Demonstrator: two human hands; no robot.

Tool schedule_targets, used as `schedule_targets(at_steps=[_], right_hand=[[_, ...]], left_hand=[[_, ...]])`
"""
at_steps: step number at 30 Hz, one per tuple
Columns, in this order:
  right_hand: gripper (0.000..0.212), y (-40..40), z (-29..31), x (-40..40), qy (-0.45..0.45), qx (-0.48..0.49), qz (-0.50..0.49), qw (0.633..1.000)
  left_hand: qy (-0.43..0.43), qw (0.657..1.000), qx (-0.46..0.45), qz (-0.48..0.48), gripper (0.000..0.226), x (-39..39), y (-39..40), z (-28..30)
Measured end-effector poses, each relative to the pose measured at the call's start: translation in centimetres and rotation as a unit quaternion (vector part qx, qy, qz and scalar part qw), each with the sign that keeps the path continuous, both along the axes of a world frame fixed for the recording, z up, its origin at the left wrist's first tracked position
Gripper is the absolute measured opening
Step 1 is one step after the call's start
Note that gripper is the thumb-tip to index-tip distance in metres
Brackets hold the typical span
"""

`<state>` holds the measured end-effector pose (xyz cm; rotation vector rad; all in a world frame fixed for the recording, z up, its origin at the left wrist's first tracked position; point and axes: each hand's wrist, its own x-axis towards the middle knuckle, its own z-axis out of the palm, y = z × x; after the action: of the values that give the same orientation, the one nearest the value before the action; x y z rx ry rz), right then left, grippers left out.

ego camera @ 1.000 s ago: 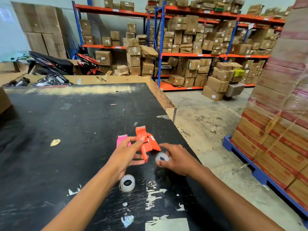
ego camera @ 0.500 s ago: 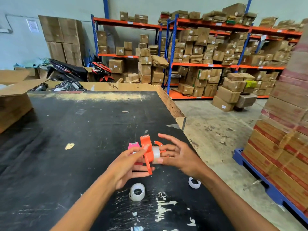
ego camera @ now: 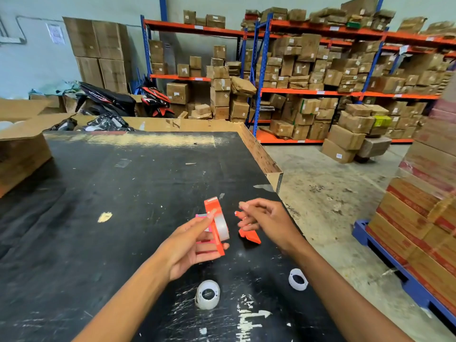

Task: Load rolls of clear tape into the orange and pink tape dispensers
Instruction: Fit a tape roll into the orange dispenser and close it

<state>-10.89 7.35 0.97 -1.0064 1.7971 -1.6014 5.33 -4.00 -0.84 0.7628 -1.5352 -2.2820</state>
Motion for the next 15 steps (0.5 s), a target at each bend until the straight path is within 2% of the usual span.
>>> schedule_targets(at_steps=[2, 4, 8, 10, 11, 12, 14, 15], right_hand=[[0.018, -1.1, -1.9, -1.8, 0.132, 0.102, -0.071, 0.983], [0.023, -1.8, -3.7, -2.6, 0.237, 0.234, -0.064, 0.941], [0.035, -3.1, -4.8, -2.0, 0.319, 0.347, -0.061, 0.88], [0.034, -3.6, -5.0, -1.9, 0.334, 0.346, -0.07, 0.874], [0.032, -3.8, -4.9, -1.8, 0.317, 0.332, -0.071, 0.885], [0.029, -3.7, -4.8, -1.7, 0.273, 0.297, -0.069, 0.912], [0.027, -3.1, -3.7, -1.1, 0.108, 0.18, -0.054, 0.976], [0.028, -2.7, -2.9, -0.6, 0.018, 0.119, -0.032, 0.992]], left_hand=[[-0.001, 1.0, -0.008, 0.007, 0.031, -0.2, -0.6, -0.1], [-0.006, 1.0, -0.021, 0.013, 0.033, -0.3, -0.9, -0.2], [-0.012, 0.999, -0.04, 0.019, 0.044, -0.6, -0.9, -0.1], [-0.016, 0.999, -0.039, 0.025, 0.047, -0.5, -0.8, 0.0], [-0.018, 0.999, -0.036, 0.028, 0.049, -0.5, -0.8, 0.0], [-0.019, 0.999, -0.034, 0.03, 0.051, -0.4, -0.8, 0.0], [-0.016, 0.999, -0.029, 0.031, 0.049, -0.2, -0.8, 0.2], [-0.011, 0.999, -0.025, 0.032, 0.044, -0.1, -0.8, 0.4]])
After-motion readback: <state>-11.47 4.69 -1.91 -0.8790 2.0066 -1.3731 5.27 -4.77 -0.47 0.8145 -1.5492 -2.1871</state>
